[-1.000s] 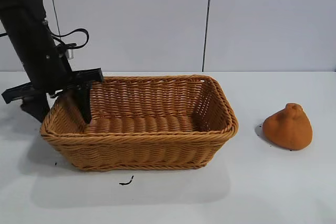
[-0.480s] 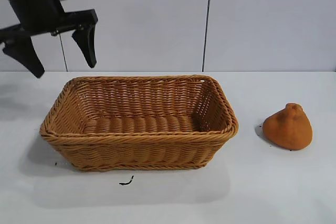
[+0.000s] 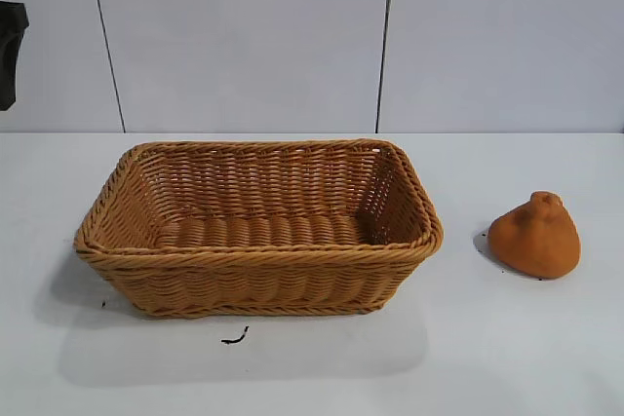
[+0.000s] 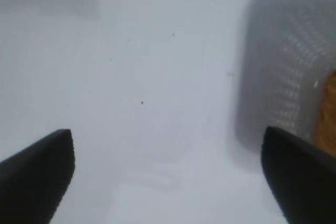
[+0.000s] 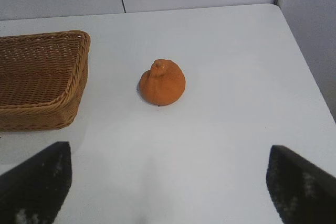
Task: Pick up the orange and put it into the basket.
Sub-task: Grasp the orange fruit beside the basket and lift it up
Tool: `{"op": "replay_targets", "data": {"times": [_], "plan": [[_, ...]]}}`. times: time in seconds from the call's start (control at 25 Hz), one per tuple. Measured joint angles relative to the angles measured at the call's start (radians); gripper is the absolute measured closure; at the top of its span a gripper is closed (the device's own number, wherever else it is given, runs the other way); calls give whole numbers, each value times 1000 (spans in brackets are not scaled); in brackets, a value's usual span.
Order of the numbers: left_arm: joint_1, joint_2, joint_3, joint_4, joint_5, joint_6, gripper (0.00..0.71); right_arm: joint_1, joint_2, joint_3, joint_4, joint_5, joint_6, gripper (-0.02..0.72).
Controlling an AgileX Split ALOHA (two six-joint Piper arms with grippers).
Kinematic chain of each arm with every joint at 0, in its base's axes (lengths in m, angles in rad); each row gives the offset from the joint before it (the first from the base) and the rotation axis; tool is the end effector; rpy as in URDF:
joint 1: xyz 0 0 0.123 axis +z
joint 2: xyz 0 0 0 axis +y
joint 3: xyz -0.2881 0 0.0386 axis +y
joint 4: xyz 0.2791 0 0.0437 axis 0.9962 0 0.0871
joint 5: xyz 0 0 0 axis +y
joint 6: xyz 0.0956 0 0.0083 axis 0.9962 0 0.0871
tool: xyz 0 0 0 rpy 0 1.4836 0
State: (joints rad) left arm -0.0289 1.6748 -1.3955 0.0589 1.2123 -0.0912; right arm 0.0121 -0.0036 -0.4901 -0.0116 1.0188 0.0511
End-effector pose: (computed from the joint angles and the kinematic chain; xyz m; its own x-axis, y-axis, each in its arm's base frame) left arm 0.3645 -0.0052 0.2761 -0.9846 -0.0419 -0.1696 -0.0498 0.9979 0.0425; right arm 0.0237 -0.0007 0.2906 -0.4237 0.0399 -0.9049 0.0159 0.9992 0.0366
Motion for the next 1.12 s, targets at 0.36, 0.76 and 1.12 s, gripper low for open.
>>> {"op": "replay_targets", "data": {"times": [0.36, 0.76, 1.12], "plan": [[-2, -484, 401, 0, 1, 7, 16, 0, 0, 0, 0, 1, 0, 10], [-2, -1049, 799, 0, -114, 8, 16, 0, 0, 0, 0, 1, 0, 10], [-2, -1453, 891, -29, -142, 8, 16, 0, 0, -1, 0, -2, -10, 10]]}}
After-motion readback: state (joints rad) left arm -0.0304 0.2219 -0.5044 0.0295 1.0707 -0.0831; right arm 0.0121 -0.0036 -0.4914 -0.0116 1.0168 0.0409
